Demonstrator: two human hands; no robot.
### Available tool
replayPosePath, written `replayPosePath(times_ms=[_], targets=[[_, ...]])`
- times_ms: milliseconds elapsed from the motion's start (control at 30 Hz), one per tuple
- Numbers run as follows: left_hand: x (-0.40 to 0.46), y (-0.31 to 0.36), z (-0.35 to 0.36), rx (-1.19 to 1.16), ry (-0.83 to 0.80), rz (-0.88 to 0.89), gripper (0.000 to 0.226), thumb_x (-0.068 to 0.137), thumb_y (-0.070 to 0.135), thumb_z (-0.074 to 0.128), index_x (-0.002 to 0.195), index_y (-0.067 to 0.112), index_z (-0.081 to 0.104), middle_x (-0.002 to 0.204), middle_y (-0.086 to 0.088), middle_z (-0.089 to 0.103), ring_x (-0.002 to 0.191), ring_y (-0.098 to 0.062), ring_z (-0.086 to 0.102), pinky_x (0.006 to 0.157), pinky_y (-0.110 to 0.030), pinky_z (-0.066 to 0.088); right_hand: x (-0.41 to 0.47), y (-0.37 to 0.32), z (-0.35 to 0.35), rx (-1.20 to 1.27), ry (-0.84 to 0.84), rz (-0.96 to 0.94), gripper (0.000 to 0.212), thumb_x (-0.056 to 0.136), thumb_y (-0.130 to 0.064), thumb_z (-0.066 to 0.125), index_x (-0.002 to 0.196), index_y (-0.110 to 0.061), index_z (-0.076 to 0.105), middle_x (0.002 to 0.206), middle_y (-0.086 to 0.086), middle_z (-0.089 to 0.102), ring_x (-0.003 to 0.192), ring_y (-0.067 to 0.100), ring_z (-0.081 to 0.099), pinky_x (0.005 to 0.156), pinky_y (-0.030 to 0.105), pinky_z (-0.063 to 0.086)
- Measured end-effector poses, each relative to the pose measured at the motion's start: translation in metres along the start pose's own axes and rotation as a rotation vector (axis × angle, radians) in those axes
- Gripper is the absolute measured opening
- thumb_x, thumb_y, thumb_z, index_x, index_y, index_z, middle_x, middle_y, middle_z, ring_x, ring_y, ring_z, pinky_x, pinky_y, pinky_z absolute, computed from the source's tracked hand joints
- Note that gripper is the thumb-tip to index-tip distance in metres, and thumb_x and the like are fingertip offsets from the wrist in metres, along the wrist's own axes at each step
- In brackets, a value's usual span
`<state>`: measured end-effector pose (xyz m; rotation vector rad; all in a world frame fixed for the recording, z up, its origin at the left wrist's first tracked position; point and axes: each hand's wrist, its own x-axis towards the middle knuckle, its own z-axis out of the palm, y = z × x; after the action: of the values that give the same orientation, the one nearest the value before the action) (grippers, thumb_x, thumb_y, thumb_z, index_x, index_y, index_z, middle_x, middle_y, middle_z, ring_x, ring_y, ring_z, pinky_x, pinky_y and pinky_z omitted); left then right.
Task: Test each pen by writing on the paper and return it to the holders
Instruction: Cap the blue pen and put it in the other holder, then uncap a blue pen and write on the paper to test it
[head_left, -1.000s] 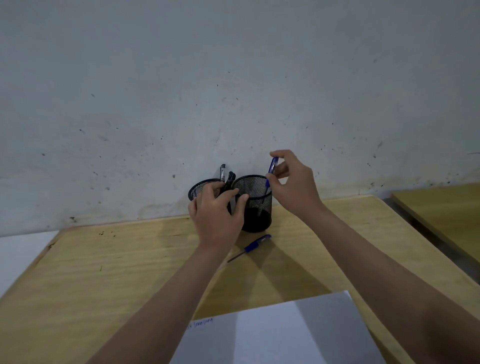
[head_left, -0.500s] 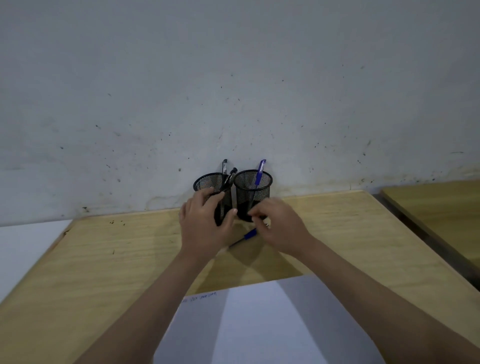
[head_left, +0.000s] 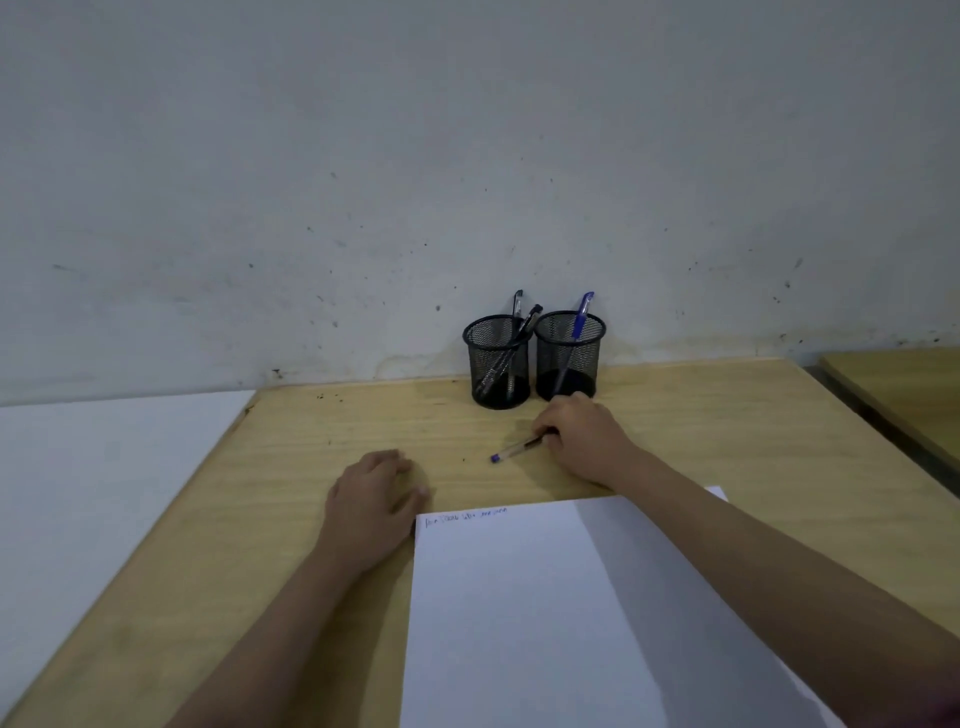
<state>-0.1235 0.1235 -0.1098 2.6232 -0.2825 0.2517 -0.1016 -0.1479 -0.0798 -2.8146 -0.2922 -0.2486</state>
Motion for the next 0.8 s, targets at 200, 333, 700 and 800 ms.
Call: replayPosePath(times_ms=[200,333,700,800], targets=[[0.002,0.002,0.0,-0.042,0.021,-0.032,0.037,0.082,0.038,0.062,0.114,0.019,0.06,0.126,0.002,0.055,0.114,-0.021,0.05,0.098,-0.045,0.04,-0.005,-0.008,-0.011,0.109,0.078,-0.02,0.017,0.085,-0.011,0.06,0.097,-0.016,0.07,0.096,0.0,0.063,0.098,0.022,0.056,0.083,0.035,0.045],[-0.004,0.018,-0.012,-0.256,0.091,-0.041,0.035,0.087,0.028,0.06,0.118,0.012,0.058,0.122,-0.002,0.059,0.107,-0.013,0.052,0.089,-0.026,0.04,-0.021,-0.032,-0.03,0.59,0.273,-0.036,0.01,0.082,-0.004,0.067,0.086,-0.013,0.065,0.082,-0.002,0.064,0.077,0.015,0.062,0.071,0.021,0.05],[-0.041,0.123,-0.032,-0.625,0.28,0.186,0.016,0.072,0.013,0.076,0.086,0.017,0.07,0.078,0.006,0.07,0.073,-0.004,0.061,0.069,-0.012,0.047,-0.073,-0.08,-0.054,1.327,0.373,0.201,0.009,0.085,-0.004,0.066,0.088,-0.006,0.057,0.073,0.003,0.07,0.066,0.009,0.069,0.069,0.027,0.056],[-0.044,0.128,-0.032,-0.655,0.292,0.181,0.012,0.072,0.011,0.076,0.083,0.015,0.073,0.075,0.006,0.071,0.07,-0.005,0.062,0.068,-0.011,0.047,-0.084,-0.082,-0.052,1.227,0.33,0.16,0.005,0.087,-0.006,0.063,0.086,-0.011,0.062,0.079,0.008,0.069,0.074,0.017,0.067,0.07,0.033,0.054]])
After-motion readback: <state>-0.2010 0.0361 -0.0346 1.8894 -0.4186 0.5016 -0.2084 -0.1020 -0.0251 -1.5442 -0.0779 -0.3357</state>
